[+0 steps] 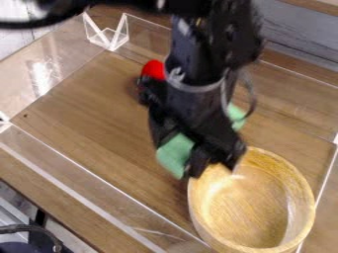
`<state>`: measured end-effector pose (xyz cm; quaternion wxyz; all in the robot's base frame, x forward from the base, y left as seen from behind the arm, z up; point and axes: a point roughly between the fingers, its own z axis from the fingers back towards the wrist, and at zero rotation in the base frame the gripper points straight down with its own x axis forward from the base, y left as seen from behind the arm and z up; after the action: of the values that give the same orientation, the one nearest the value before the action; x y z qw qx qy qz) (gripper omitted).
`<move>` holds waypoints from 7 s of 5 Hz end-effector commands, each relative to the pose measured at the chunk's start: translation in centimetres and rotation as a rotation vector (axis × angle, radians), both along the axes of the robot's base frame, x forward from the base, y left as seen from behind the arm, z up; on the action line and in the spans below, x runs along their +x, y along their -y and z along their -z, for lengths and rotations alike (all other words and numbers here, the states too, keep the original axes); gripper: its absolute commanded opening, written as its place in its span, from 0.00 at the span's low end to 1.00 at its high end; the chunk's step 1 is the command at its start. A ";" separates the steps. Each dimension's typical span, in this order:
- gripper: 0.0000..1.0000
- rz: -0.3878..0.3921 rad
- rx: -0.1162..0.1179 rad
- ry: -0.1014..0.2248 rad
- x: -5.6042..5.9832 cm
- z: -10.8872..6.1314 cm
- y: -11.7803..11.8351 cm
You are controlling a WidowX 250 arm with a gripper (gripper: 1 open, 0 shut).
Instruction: Remove the green block from the brown bowl and put it on the table
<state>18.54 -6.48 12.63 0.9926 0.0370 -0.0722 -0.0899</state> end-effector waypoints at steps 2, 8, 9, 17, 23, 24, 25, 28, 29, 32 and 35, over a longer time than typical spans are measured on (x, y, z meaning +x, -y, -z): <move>0.00 -0.077 -0.008 0.066 1.8 -0.2 -0.3; 0.00 -0.165 -0.001 0.158 1.3 0.6 0.6; 0.00 -0.186 0.001 0.160 1.3 0.9 0.4; 0.00 -0.147 -0.080 0.181 6.6 -1.6 -6.0; 0.00 -0.261 -0.094 0.196 13.6 -2.7 -4.5; 0.00 -0.236 -0.100 0.184 14.2 -3.1 -4.4; 0.00 -0.209 -0.104 0.169 14.7 -3.1 -4.4; 0.00 -0.192 -0.115 0.134 14.9 -2.2 -2.1; 0.00 -0.241 -0.115 0.127 15.7 -1.7 -1.4; 1.00 -0.366 -0.136 0.132 15.4 -1.4 -6.2; 1.00 -0.440 -0.172 0.183 12.3 -3.5 -12.2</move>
<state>30.84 5.61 14.72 0.9804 -0.0261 -0.1359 0.1400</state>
